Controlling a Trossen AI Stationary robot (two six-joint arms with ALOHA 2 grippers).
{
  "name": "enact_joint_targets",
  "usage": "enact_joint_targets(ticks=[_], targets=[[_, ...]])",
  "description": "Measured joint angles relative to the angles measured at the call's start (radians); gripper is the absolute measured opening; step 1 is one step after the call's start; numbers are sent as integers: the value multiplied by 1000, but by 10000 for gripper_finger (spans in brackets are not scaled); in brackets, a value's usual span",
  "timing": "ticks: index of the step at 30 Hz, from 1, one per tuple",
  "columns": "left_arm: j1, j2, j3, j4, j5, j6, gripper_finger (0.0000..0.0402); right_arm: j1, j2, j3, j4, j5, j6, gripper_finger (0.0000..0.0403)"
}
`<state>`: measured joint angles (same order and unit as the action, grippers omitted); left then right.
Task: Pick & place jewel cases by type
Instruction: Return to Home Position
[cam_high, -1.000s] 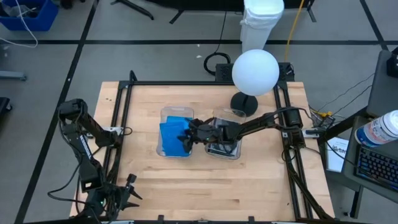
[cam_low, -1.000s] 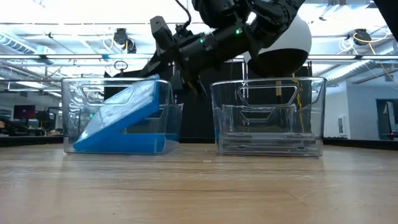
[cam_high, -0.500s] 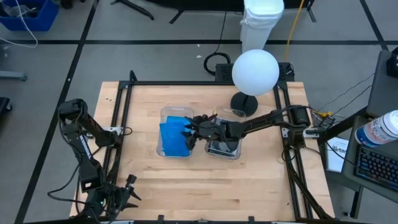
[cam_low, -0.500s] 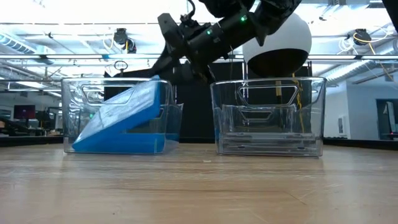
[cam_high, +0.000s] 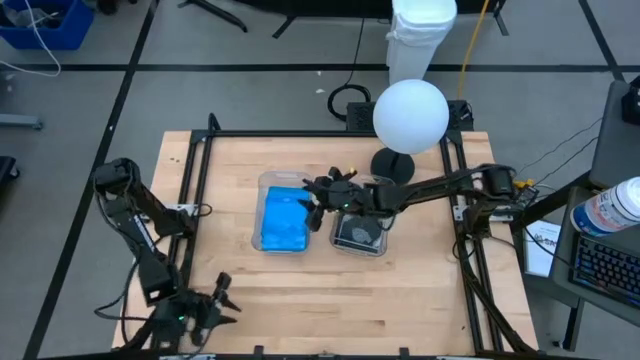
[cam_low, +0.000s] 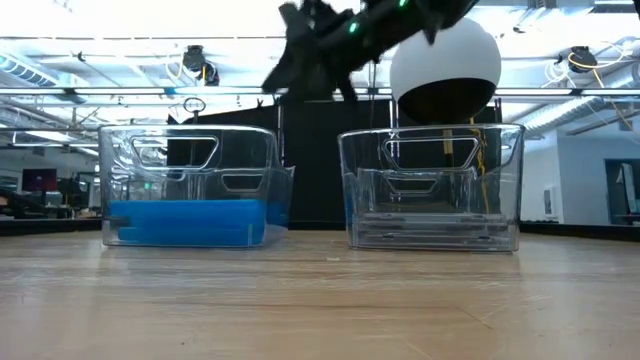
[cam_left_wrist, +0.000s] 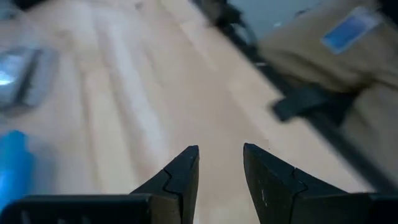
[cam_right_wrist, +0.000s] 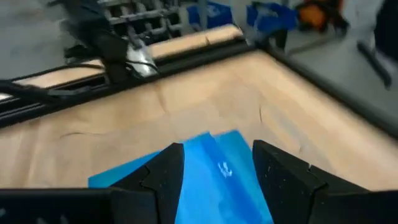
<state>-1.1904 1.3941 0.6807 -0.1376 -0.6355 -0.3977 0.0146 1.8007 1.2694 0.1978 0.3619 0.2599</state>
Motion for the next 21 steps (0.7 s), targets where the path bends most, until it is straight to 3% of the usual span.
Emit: enact_joint_targets(ticks=[6,9,12,15,18,21], targets=[[168,0,0,13,-20,306,126,68,-125,0,-113,-104,-185,160],[206,-3,0,27,-50,592,89,135,-198,-34,-143,-105,-304,120],[267,-49,14,14,-88,779,31,199,-289,-97,-144,-105,-403,62],[337,-150,65,-87,-56,834,9,247,-406,-189,-135,-105,-423,11],[369,-281,137,-209,-50,874,7,299,-552,-324,-42,-79,-392,11],[406,-427,185,-209,-36,932,5,349,-708,-475,46,13,-367,4]])
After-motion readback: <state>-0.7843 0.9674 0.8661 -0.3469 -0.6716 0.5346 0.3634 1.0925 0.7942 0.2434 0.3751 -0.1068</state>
